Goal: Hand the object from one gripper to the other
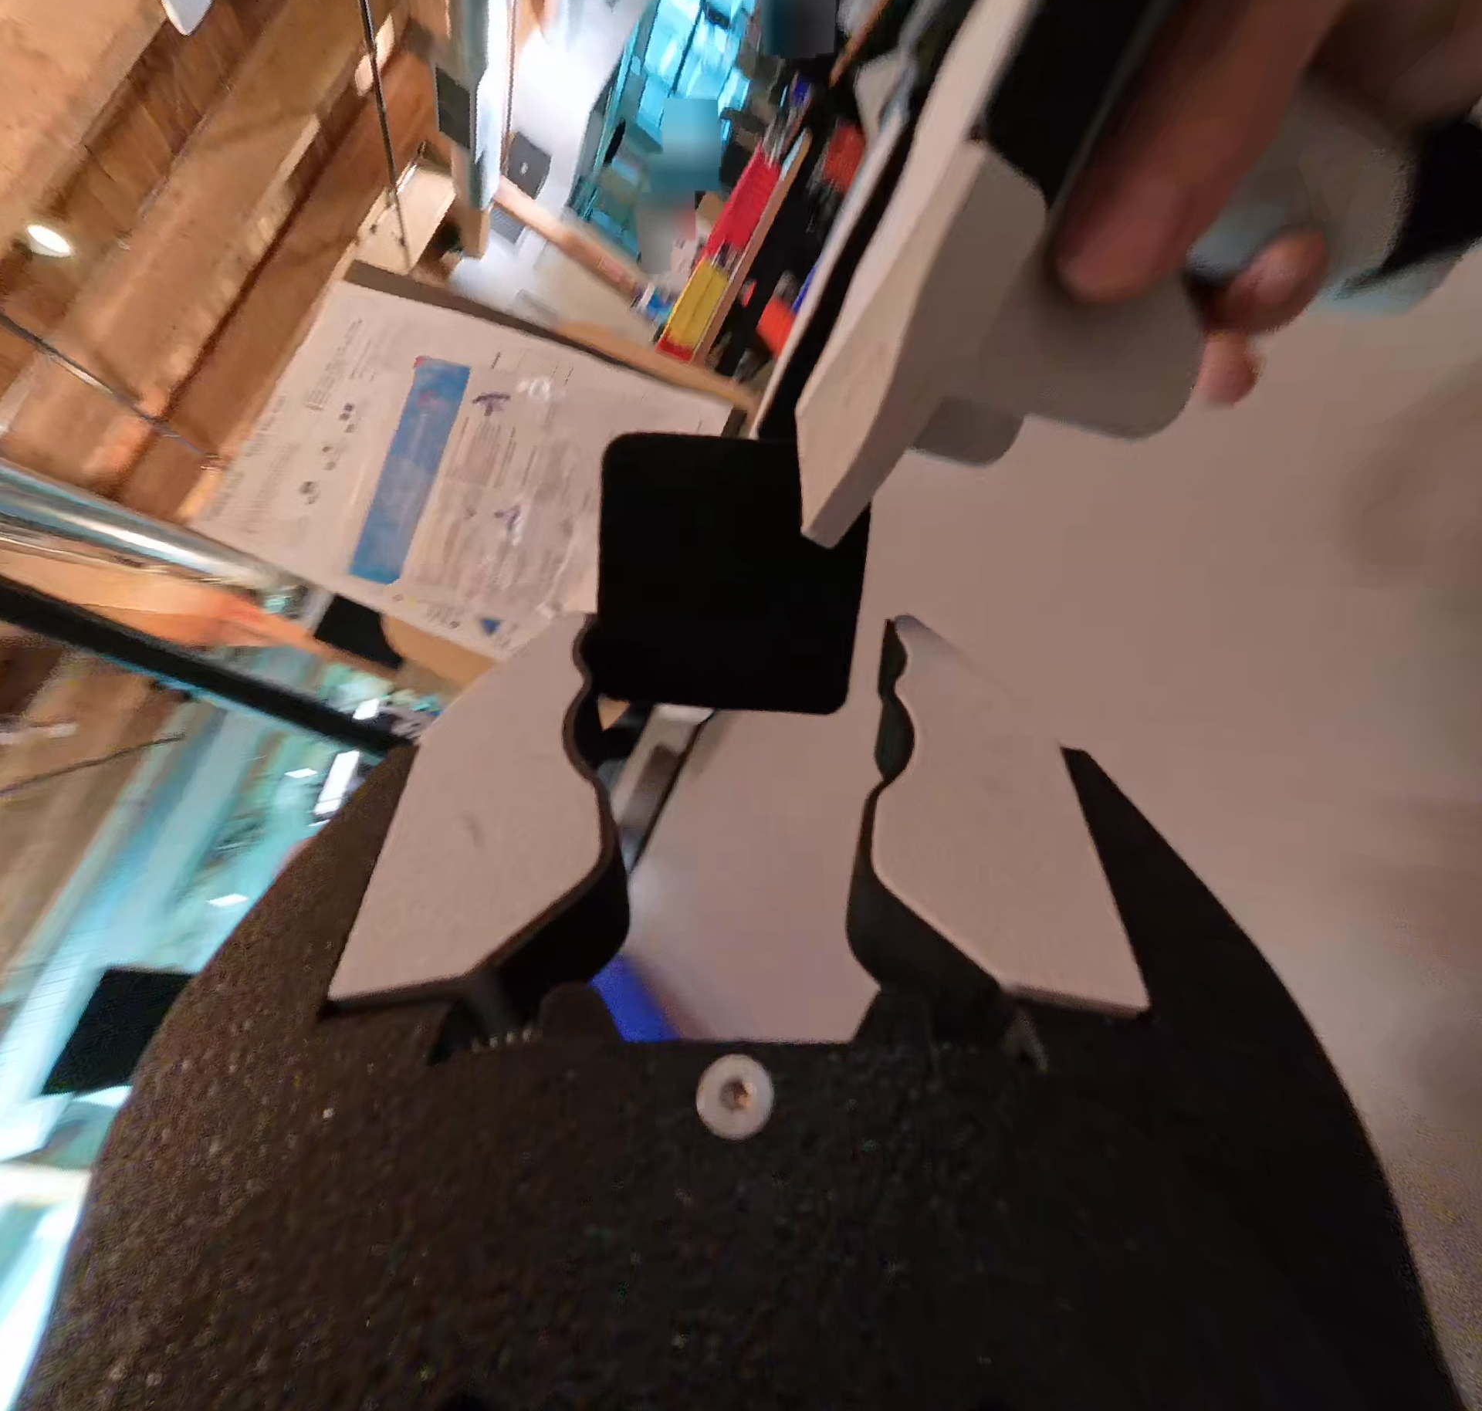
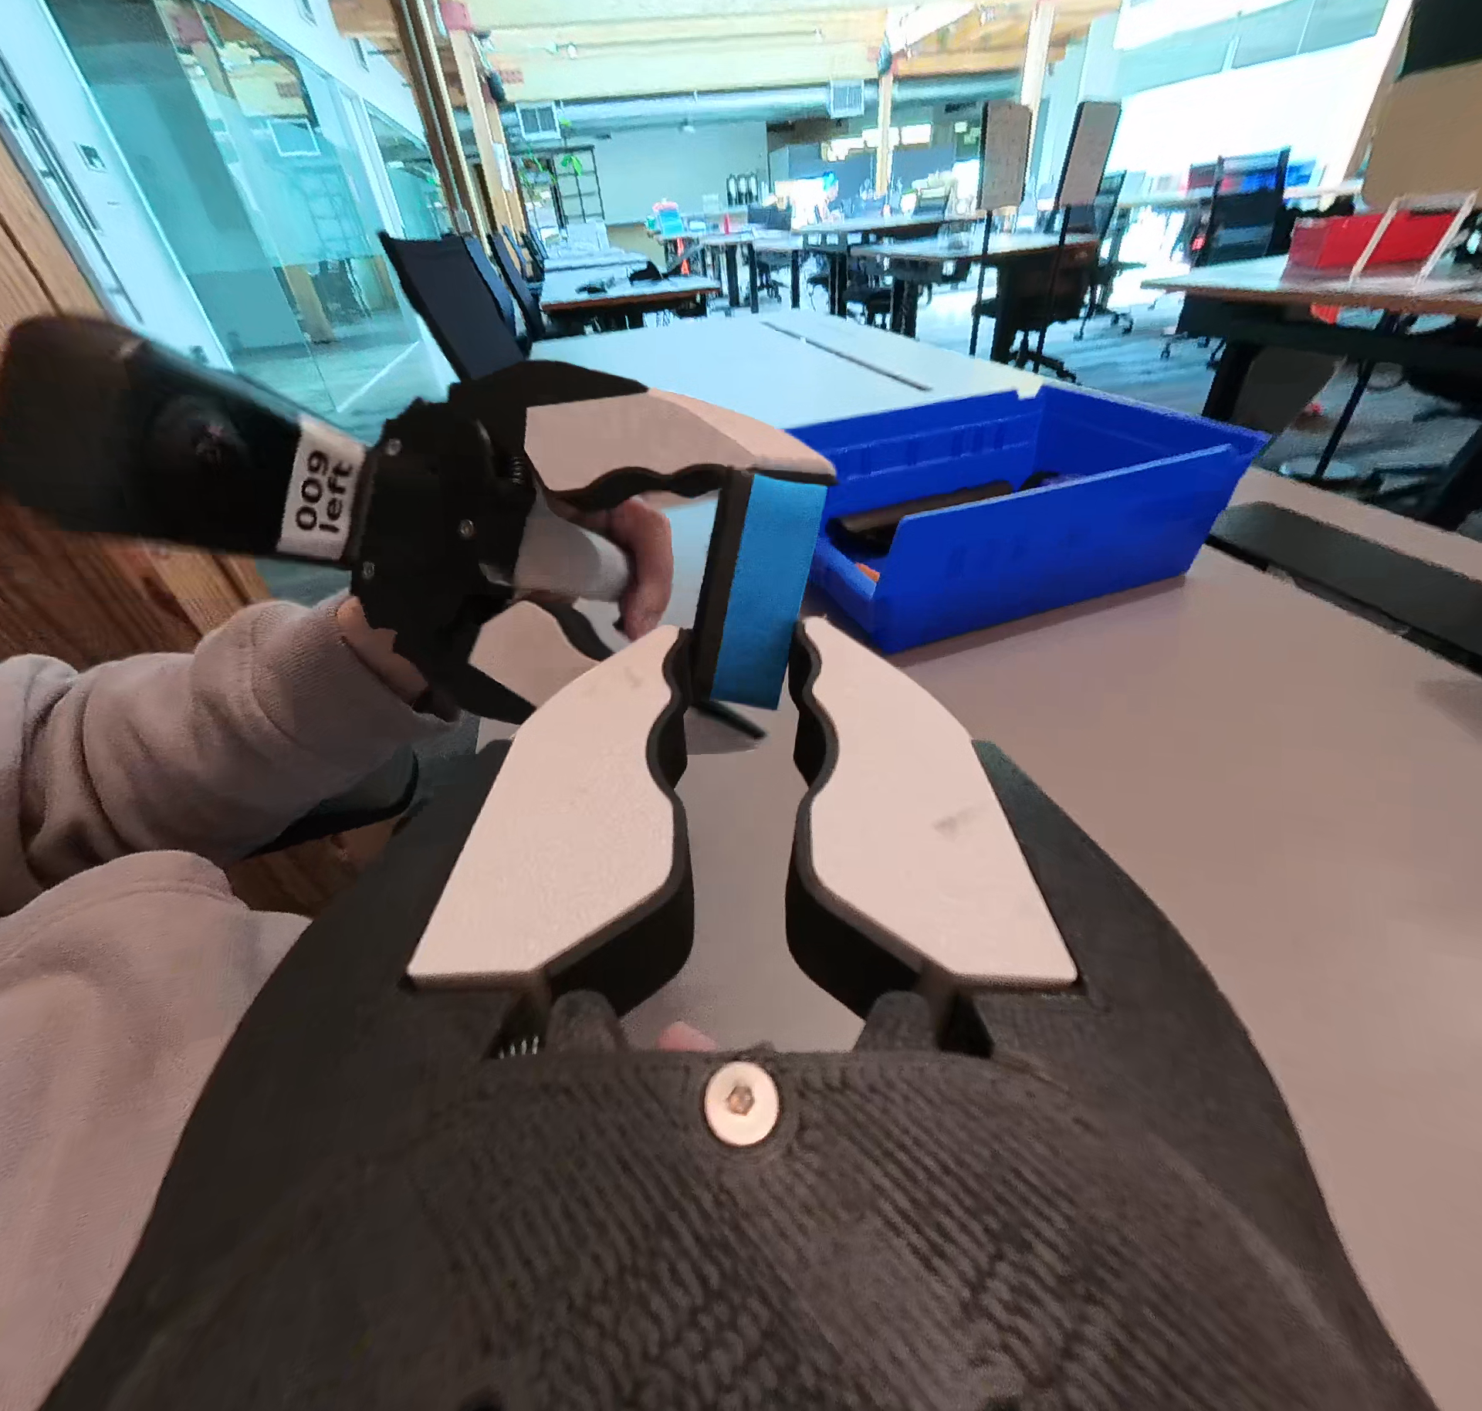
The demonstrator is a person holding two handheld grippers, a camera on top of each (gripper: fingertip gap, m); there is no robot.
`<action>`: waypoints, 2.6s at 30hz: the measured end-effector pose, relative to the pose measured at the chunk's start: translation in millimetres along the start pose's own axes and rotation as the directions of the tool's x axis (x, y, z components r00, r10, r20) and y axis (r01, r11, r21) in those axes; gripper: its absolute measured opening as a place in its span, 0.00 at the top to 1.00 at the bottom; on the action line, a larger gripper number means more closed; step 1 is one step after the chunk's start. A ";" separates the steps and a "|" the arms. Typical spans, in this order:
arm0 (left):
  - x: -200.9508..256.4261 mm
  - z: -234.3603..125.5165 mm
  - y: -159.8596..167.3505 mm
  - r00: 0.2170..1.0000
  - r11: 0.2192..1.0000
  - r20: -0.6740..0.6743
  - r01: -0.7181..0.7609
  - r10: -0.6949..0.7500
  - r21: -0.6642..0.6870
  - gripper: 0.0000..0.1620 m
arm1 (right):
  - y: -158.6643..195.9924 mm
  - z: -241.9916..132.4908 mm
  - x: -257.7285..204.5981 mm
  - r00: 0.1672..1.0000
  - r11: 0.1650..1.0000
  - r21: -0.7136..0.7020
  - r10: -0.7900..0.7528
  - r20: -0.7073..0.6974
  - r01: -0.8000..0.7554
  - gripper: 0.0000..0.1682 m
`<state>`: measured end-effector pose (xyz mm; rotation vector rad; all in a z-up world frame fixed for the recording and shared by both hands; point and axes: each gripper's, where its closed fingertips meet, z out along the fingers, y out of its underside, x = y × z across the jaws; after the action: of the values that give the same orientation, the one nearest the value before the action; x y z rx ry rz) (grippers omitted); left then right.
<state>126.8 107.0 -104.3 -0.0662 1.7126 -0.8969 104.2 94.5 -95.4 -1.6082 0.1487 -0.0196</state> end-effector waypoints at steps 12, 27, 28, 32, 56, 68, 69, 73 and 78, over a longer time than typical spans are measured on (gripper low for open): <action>-6.8 -33.4 -54.0 0.342 0.358 -0.657 0.926 -0.671 0.117 0.68 | -42.6 -20.8 -19.5 0.975 0.938 0.334 0.016 0.220 -0.090 0.86; 15.1 -34.6 -43.9 0.445 0.519 -0.686 0.847 -0.576 0.115 0.86 | -23.5 -19.5 -20.0 0.984 0.983 0.183 -0.064 0.168 0.032 0.73; 15.9 -35.3 -45.1 0.450 0.522 -0.689 0.844 -0.568 0.121 0.86 | -20.5 -18.9 -22.6 0.980 0.984 0.170 -0.080 0.180 0.049 0.76; 20.4 -33.7 -42.2 0.485 0.558 -0.681 0.819 -0.549 0.133 0.86 | -20.2 -15.9 -31.5 0.969 0.975 0.191 -0.150 0.196 0.112 0.86; -2.3 -48.4 -50.3 0.514 0.531 -0.669 0.822 -0.536 0.206 0.86 | 17.6 -3.1 -33.9 0.957 0.982 -0.002 -0.186 0.222 0.191 0.76; -2.9 -52.3 -56.2 0.536 0.550 -0.664 0.806 -0.522 0.219 0.86 | 1.7 -3.7 -42.8 0.954 0.979 0.094 -0.196 0.228 0.179 0.85; -2.5 -52.2 -55.7 0.539 0.555 -0.662 0.803 -0.521 0.217 0.86 | 2.8 -3.4 -41.6 0.955 0.980 0.087 -0.195 0.224 0.180 0.86; -1.7 -51.7 -55.1 0.553 0.570 -0.649 0.792 -0.522 0.217 0.86 | 3.5 -3.1 -39.8 0.954 0.982 0.069 -0.188 0.233 0.177 0.87; -3.8 -48.7 -53.7 0.543 0.549 -0.630 0.808 -0.555 0.214 0.75 | -11.4 -6.4 -37.4 0.966 0.981 0.141 -0.163 0.203 0.136 0.87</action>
<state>65.7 96.3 -66.5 -0.2313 1.8776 -2.1310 67.5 92.6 -80.8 -1.4812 -0.1387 0.0269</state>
